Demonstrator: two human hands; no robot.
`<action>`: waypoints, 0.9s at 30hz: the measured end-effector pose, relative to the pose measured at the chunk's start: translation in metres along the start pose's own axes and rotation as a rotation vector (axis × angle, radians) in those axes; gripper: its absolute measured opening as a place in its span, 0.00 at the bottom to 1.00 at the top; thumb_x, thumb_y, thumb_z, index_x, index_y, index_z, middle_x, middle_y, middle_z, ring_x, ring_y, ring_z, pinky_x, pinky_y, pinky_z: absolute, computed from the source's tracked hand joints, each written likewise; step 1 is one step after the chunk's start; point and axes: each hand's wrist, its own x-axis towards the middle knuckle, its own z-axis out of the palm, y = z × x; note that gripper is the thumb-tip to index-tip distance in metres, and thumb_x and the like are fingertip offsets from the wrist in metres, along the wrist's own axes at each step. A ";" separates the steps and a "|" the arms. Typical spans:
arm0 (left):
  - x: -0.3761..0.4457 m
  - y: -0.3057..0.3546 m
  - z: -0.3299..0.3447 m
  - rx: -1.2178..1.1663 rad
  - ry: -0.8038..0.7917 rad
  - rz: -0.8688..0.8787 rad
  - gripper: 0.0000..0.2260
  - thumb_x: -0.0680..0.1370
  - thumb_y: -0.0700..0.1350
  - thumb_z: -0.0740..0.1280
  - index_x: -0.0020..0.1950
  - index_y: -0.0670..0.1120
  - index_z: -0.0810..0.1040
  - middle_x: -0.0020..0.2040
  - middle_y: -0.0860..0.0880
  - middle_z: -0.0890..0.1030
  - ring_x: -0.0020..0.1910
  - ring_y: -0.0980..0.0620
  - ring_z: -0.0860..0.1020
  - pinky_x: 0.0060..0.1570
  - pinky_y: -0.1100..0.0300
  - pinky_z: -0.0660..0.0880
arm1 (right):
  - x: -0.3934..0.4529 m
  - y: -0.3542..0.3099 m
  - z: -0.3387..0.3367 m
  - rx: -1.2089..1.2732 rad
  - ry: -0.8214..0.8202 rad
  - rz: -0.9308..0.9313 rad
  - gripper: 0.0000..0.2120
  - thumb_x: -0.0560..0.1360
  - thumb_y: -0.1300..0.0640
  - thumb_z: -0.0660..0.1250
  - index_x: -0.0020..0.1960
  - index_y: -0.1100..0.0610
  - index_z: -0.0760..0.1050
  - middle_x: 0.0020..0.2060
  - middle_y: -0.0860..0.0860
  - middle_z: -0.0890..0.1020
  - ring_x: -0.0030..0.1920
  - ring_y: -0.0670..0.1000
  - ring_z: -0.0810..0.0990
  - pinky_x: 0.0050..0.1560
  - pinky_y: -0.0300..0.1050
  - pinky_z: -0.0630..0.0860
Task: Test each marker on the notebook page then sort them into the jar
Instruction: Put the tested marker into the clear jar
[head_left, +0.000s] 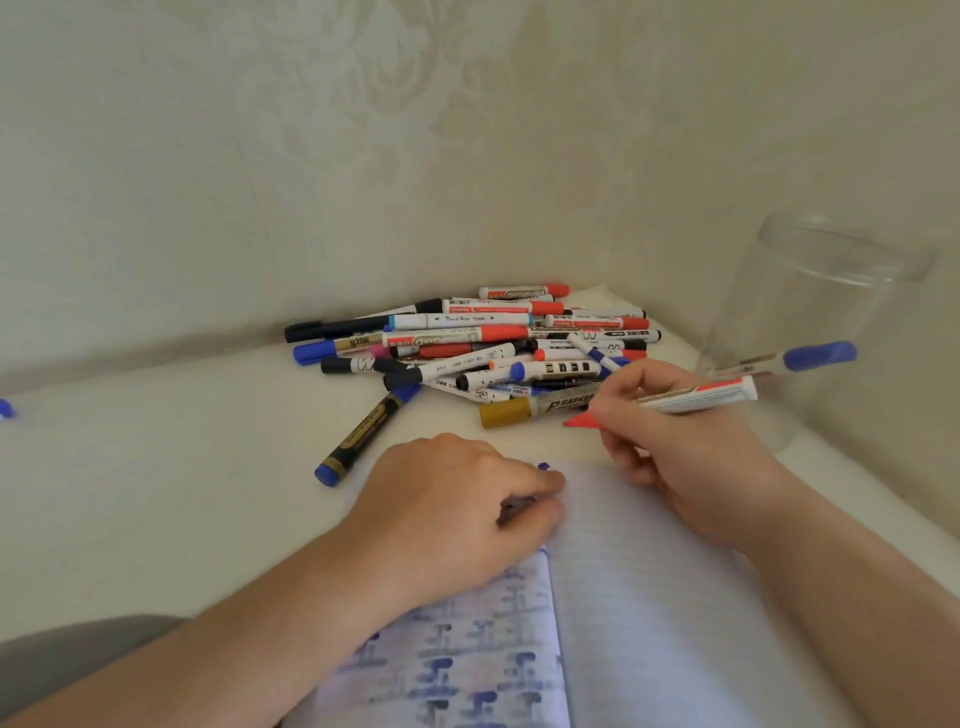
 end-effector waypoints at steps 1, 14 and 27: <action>0.000 0.000 0.000 0.014 -0.004 0.010 0.19 0.80 0.69 0.52 0.70 0.75 0.68 0.48 0.60 0.82 0.48 0.60 0.77 0.38 0.62 0.71 | -0.002 0.000 0.003 -0.119 0.009 -0.037 0.09 0.76 0.62 0.74 0.39 0.53 0.78 0.29 0.51 0.79 0.28 0.50 0.71 0.26 0.41 0.64; 0.003 -0.001 0.004 0.001 0.032 0.021 0.21 0.75 0.73 0.48 0.66 0.80 0.68 0.47 0.64 0.81 0.48 0.61 0.77 0.34 0.66 0.61 | 0.003 -0.001 0.010 -0.279 0.080 0.024 0.12 0.73 0.63 0.74 0.35 0.57 0.73 0.28 0.57 0.81 0.27 0.52 0.77 0.28 0.45 0.73; 0.005 -0.001 0.009 -0.008 0.051 0.017 0.18 0.76 0.72 0.52 0.65 0.79 0.68 0.50 0.65 0.82 0.49 0.63 0.78 0.39 0.66 0.71 | 0.001 0.000 0.013 -0.415 0.074 -0.008 0.10 0.71 0.61 0.73 0.35 0.58 0.74 0.28 0.62 0.81 0.24 0.50 0.75 0.26 0.41 0.70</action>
